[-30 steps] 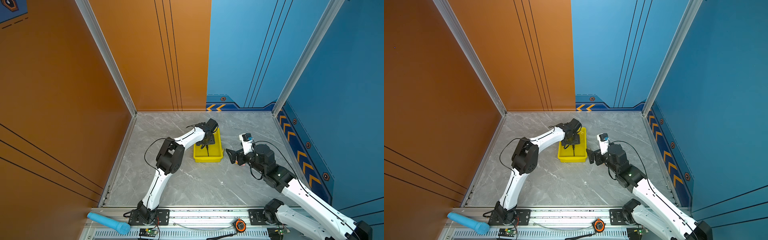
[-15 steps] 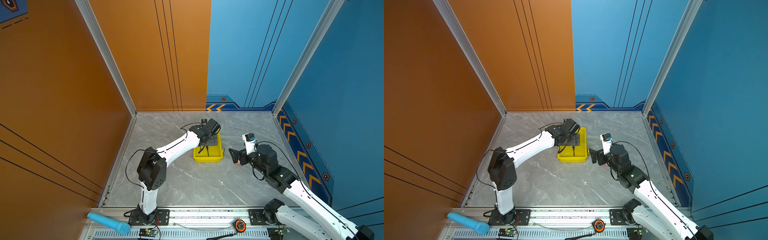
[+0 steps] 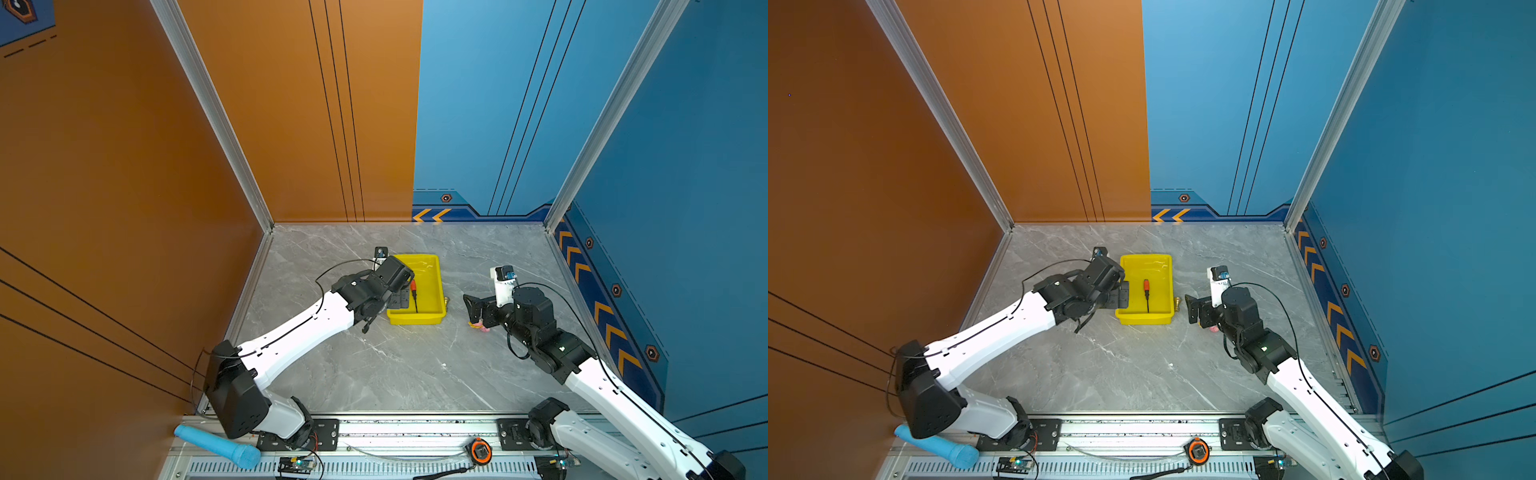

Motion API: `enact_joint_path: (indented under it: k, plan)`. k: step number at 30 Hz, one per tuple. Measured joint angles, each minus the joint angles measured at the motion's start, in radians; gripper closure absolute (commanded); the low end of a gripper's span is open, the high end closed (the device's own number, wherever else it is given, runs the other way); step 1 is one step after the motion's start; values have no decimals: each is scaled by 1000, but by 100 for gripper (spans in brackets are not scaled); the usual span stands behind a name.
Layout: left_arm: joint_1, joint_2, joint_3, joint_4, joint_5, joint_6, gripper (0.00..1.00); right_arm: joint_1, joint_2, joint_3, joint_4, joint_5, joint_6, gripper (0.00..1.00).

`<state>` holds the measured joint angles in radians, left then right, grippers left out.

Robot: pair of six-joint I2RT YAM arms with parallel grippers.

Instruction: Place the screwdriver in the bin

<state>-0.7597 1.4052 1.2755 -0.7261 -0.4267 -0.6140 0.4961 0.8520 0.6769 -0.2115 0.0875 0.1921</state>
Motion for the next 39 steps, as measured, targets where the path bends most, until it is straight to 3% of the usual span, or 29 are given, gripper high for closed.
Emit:
enact_joint_path:
  k: [12,21,27,39]
  plan:
    - [370,-380,-447,209,89,206,2,-65,36,-1,16,159,12,0]
    - [635,-449,-634,344,91,251,2,-125,118,-79,157,214,42,0]
    - [681,-388,-729,518,19,298,2,-172,240,-175,330,211,24,0]
    - [696,-204,-884,975,1,491,2,-301,491,-72,454,144,-92,0]
